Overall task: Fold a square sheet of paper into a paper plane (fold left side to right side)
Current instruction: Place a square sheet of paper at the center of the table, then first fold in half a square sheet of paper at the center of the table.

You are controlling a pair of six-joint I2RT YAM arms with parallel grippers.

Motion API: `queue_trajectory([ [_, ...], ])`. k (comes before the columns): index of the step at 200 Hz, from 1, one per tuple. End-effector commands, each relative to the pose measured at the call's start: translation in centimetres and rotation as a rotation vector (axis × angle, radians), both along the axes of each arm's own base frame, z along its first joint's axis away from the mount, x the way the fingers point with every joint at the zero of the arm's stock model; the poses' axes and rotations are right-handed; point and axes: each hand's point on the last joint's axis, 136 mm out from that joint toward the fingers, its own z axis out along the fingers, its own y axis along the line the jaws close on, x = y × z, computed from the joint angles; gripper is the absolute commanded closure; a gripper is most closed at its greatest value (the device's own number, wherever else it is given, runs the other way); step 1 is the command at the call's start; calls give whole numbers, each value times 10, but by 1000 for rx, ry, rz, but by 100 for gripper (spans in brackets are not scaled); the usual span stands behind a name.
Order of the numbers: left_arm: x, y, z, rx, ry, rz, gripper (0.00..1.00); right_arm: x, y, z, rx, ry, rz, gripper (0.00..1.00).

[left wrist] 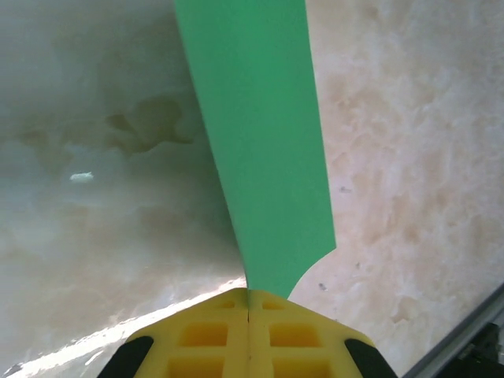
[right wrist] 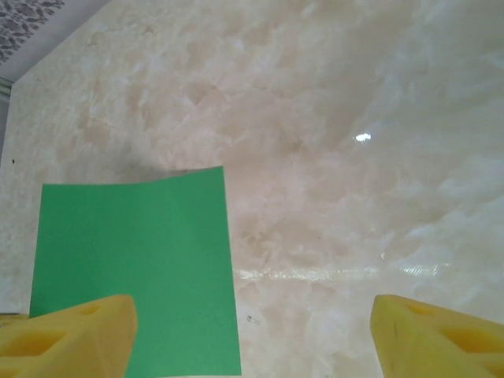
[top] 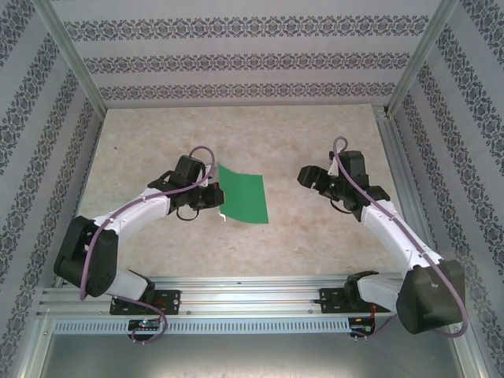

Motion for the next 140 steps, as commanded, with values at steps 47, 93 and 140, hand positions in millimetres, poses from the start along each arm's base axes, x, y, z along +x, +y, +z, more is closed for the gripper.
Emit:
queue_trajectory([
  [47,-6,1,4,228,-64,-95,100,22,102,-5,387,142,48,30],
  [93,-3,-15,22,256,-172,-204,100,37,146,-5,438,203,124,36],
  [140,2,-26,23,288,-197,-258,100,50,183,2,448,202,171,41],
])
